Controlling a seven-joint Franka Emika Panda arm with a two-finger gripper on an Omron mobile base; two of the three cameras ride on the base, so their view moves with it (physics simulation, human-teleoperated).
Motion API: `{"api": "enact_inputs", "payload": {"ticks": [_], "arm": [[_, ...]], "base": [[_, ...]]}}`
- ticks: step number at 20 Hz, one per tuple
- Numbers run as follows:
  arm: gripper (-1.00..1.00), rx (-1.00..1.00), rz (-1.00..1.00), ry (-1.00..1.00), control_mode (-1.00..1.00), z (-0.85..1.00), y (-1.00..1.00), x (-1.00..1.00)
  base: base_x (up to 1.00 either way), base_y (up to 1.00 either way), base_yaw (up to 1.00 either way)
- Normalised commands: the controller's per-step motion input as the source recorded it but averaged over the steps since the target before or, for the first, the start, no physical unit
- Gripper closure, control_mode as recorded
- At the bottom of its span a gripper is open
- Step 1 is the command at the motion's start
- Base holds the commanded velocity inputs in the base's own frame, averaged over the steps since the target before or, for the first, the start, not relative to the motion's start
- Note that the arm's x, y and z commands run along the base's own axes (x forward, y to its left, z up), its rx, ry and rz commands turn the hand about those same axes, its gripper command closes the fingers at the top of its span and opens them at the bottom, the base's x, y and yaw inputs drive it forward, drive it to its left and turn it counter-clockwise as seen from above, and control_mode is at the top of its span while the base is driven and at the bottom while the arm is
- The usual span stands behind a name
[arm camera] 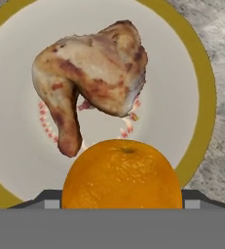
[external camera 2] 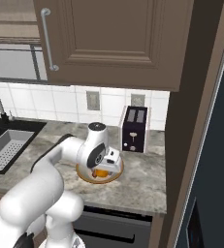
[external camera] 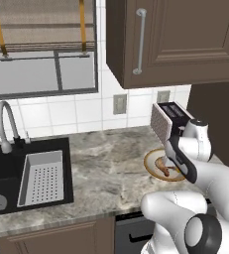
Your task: Take the bell pepper, chicken drumstick, and orange from the freezer and place them in the bowl on the counter.
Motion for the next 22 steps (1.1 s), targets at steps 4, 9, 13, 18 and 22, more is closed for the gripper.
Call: {"api": "enact_inputs", "payload": {"ticks": [4,9,13,18,22], "arm": [[1.0,0.0,0.0,0.0,-1.0,-0.08,0.0,0.0],[1.0,0.0,0.0,0.0,-1.0,-0.13,0.0,0.01],[1.0,0.0,0.0,0.0,-1.0,-0.1,0.0,0.0],[1.0,0.0,0.0,0.0,-1.0,-0.06,0.0,0.0],[1.0,0.0,0.0,0.0,-1.0,-0.02,0.0,0.02]], "base": [[0.0,0.0,0.0],[0.0,0.0,0.0],[0.0,0.0,0.0],[0.0,0.0,0.0],[0.0,0.0,0.0]]}}
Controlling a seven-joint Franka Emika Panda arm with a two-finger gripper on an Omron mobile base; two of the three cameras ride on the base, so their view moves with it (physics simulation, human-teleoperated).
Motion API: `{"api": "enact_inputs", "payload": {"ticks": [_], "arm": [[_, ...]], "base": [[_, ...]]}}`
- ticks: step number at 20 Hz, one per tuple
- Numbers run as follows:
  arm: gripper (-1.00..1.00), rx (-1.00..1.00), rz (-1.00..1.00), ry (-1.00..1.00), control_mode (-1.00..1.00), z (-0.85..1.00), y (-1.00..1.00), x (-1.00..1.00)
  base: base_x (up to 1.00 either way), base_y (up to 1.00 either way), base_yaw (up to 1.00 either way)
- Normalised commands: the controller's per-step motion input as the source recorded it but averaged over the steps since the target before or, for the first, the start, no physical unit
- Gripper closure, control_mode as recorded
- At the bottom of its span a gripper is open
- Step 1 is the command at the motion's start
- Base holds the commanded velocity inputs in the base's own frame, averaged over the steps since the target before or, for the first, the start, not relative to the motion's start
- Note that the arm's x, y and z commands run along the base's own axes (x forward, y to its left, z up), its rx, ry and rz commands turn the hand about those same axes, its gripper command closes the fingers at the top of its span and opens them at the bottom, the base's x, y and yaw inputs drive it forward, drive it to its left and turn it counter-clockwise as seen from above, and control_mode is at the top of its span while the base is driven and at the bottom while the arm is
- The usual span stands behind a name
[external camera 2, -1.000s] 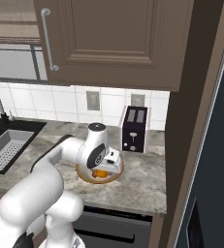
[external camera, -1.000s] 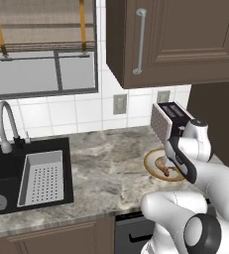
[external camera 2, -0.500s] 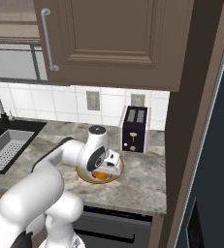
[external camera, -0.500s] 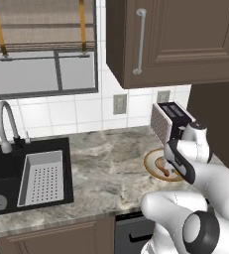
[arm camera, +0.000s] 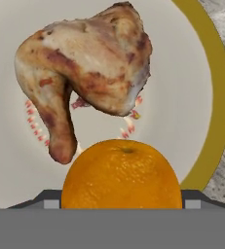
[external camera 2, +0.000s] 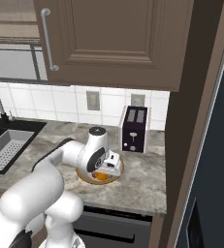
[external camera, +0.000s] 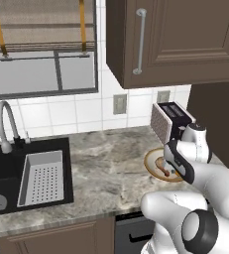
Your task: Take the bell pepper, chicken drumstick, and orange from the freezer and place them in the bowl on the counter.
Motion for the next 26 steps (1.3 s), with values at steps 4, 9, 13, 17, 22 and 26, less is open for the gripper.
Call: {"api": "enact_inputs", "payload": {"ticks": [4,9,13,17,22,26], "arm": [[-1.0,0.0,0.0,0.0,-1.0,0.0,0.0,0.01],[-1.0,0.0,0.0,0.0,-1.0,0.0,0.0,0.0],[-1.0,0.0,0.0,0.0,-1.0,0.0,0.0,0.0],[-1.0,0.0,0.0,0.0,-1.0,0.0,0.0,0.0],[-1.0,0.0,0.0,-0.02,-1.0,0.01,0.0,0.0],[-1.0,0.0,0.0,-0.12,-1.0,0.26,0.0,-0.12]], "base": [[0.0,0.0,0.0],[0.0,0.0,0.0],[0.0,0.0,0.0],[0.0,0.0,0.0],[0.0,0.0,0.0],[0.0,0.0,0.0]]}}
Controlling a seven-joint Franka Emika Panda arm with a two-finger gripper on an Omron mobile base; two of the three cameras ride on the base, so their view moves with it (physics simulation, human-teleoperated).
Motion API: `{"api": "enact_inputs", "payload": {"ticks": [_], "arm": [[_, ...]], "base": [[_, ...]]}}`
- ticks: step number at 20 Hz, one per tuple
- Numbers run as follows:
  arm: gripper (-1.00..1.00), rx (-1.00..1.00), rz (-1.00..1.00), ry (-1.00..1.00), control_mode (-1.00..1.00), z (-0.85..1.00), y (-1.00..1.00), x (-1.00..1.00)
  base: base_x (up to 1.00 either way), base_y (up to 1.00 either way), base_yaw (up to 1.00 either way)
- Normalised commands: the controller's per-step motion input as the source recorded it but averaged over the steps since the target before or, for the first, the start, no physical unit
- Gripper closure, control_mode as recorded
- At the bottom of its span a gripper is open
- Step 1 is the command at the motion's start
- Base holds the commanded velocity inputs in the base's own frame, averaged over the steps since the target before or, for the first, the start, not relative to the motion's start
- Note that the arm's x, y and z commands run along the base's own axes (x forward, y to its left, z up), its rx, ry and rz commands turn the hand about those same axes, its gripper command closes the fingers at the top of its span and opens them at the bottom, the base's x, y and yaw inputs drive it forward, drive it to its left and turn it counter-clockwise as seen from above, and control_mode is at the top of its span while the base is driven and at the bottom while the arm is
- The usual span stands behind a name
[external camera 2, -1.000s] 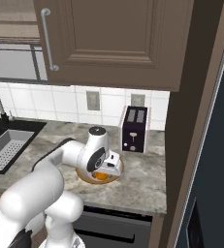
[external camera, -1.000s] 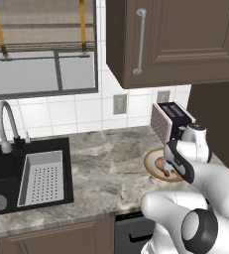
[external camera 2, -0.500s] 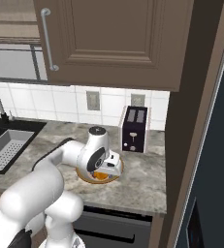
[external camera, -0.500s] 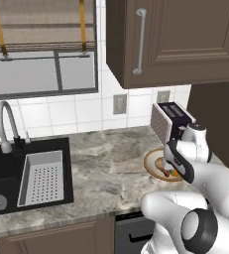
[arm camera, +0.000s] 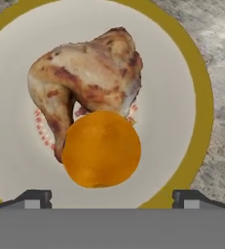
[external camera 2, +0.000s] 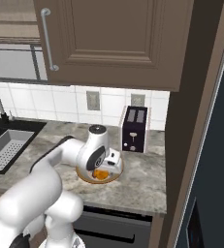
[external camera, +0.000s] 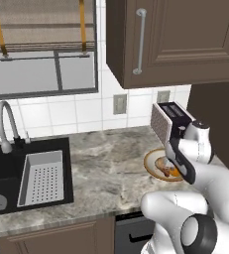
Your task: Take the bell pepper, chicken drumstick, and orange from the freezer and place them in the bowl on the counter.
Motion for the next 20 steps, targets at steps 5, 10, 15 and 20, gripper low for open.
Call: {"api": "enact_inputs", "payload": {"ticks": [5,10,15,20], "arm": [[-1.0,0.0,0.0,-0.15,-1.0,0.61,0.0,-0.11],[-1.0,0.0,0.0,-0.09,-1.0,0.66,0.1,-0.2],[-1.0,-0.03,0.0,-0.08,-1.0,0.64,0.38,-0.41],[-1.0,-0.01,0.0,0.0,-1.0,0.67,0.32,-0.56]], "base": [[0.0,0.0,0.0],[0.0,0.0,0.0],[0.0,0.0,0.0],[0.0,0.0,0.0]]}}
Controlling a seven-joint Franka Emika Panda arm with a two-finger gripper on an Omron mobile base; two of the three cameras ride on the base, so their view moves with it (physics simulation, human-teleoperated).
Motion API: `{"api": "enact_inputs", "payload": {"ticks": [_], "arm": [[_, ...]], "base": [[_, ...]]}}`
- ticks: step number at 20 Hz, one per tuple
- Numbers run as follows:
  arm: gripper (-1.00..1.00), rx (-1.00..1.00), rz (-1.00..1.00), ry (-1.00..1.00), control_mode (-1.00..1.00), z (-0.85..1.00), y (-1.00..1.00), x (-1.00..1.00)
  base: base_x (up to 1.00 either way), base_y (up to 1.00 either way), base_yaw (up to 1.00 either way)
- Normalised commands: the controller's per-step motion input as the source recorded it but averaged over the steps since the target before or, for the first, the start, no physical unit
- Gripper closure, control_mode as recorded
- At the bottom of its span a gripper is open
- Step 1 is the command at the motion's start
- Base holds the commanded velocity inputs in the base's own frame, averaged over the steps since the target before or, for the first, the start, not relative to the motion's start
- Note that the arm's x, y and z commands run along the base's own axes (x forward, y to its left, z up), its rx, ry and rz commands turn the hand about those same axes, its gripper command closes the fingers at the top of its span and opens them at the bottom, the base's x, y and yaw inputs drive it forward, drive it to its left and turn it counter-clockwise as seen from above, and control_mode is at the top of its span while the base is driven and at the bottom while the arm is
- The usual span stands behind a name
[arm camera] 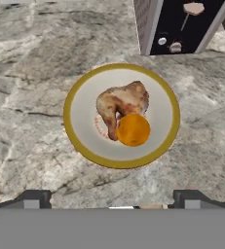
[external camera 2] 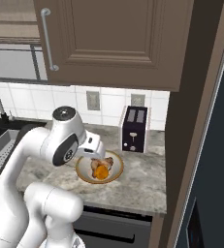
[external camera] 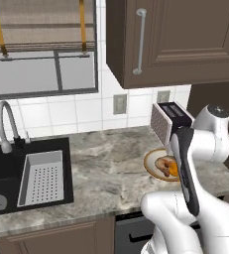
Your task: Take the bell pepper, chicken drumstick, and orange from the freezer and place them in the bowl on the counter.
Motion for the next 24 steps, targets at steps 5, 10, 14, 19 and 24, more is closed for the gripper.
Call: {"api": "enact_inputs", "payload": {"ticks": [5,10,14,19,24], "arm": [[-1.0,-0.01,0.0,-0.03,-1.0,0.49,0.24,-0.57],[-1.0,-0.03,0.0,-0.08,-1.0,0.62,0.28,-0.33],[-1.0,-0.02,0.0,-0.05,-1.0,0.58,0.26,-0.22],[-1.0,-0.01,0.0,-0.05,-1.0,0.55,0.17,-0.3],[-1.0,0.0,0.0,-0.01,-1.0,0.53,0.01,-0.35]], "base": [[0.0,0.0,0.0],[0.0,0.0,0.0],[0.0,0.0,0.0],[0.0,0.0,0.0],[0.0,0.0,0.0]]}}
